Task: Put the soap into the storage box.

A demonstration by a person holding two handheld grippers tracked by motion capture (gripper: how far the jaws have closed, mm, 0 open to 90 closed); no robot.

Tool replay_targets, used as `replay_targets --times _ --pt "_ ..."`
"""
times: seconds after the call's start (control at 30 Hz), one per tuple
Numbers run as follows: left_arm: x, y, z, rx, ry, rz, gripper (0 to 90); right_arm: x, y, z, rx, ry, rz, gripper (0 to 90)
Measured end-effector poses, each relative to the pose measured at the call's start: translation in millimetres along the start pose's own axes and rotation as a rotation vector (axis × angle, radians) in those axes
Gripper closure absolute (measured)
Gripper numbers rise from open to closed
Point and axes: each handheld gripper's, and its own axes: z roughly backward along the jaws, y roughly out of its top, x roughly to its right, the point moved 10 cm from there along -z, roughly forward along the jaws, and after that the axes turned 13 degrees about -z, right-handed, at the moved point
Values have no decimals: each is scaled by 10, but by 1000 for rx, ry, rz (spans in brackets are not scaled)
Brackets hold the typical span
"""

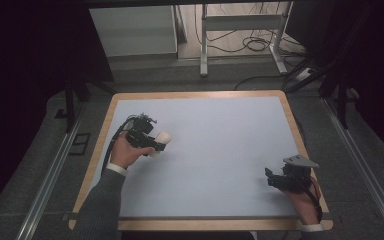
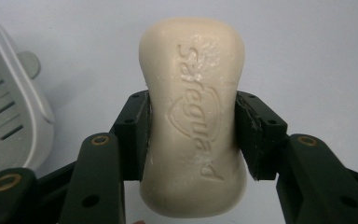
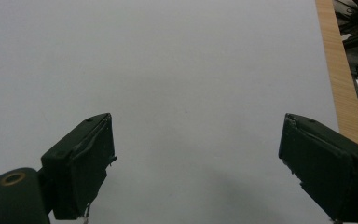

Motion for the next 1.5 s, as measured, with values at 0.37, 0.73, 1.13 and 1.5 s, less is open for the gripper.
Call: replay_targets --times 0.37,0.73,1.13,1.5 --pt "-153 -29 90 3 21 25 493 8 0 1 1 -1 -1 104" --pt "-373 -96 143 8 39 85 492 6 -8 -7 -2 -4 0 104" --pt "-583 -158 170 11 53 137 492 10 -12 -9 -3 -5 0 104" --pt "-742 -162 198 26 72 172 493 19 -13 -10 -3 -5 -2 104"
